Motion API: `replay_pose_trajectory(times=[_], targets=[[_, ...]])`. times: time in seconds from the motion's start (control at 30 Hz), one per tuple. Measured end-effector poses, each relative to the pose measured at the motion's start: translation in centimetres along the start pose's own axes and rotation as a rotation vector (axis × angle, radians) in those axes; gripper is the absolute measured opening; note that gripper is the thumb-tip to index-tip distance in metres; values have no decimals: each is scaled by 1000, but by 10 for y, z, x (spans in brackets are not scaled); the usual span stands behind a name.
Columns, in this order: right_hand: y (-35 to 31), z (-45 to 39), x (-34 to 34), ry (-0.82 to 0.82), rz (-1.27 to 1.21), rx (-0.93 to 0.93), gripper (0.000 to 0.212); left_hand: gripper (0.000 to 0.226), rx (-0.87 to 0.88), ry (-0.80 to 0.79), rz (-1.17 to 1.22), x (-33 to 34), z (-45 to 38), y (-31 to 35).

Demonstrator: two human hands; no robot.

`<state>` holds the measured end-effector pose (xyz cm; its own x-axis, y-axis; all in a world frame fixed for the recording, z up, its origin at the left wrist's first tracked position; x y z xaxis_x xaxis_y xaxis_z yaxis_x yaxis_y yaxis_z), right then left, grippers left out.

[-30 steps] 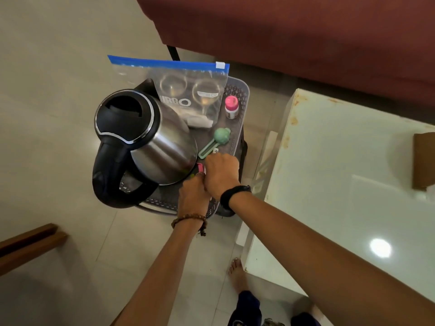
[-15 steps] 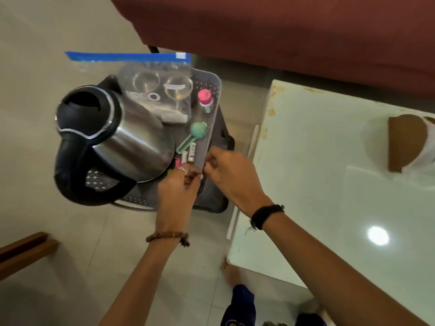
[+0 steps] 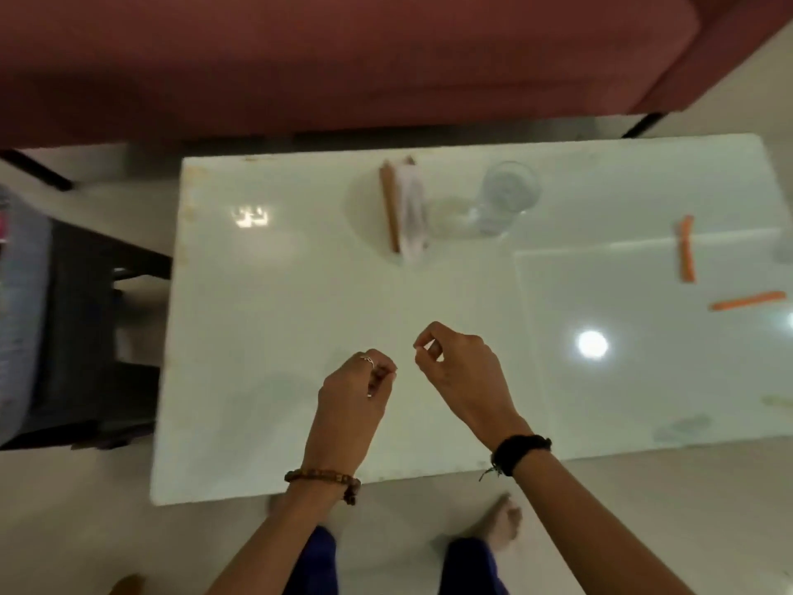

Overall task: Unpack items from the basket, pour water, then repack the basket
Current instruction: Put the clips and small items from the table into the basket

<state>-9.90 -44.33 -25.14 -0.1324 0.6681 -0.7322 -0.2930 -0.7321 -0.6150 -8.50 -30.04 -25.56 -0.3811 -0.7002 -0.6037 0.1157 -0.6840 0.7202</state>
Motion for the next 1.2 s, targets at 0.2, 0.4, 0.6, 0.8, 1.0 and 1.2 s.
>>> replay_pose_trajectory(times=[0.2, 0.4, 0.6, 0.8, 1.0, 1.2], targets=[[130, 33, -91, 77, 6, 93, 14, 18, 33, -146, -87, 139, 0, 95], [219, 41, -157, 135, -7, 214, 15, 10, 83, -182, -110, 221, -22, 172], [290, 40, -191, 199, -30, 346, 15, 6, 98, -244, -71, 284, -57, 220], [363, 27, -210, 313, -100, 434, 15, 10, 28, -250, -73, 343, -95, 236], [425, 13, -220, 475, -314, 709, 32, 11, -87, -232, -99, 395, -128, 260], [453, -8, -229, 543, -400, 949, 44, 29, -45, -75, -212, 432, -159, 292]])
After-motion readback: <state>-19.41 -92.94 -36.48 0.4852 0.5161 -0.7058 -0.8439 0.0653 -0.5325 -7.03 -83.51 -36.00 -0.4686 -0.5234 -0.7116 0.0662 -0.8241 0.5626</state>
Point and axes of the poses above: each hand's wrist, its own z-axis away from the middle knuckle, its own x-axis out of the palm, y = z × x, the point moved 3 cm from there along -z, towards the middle knuckle, and after that the axes turned 6 degrees about -x, right-handed, at the moved point
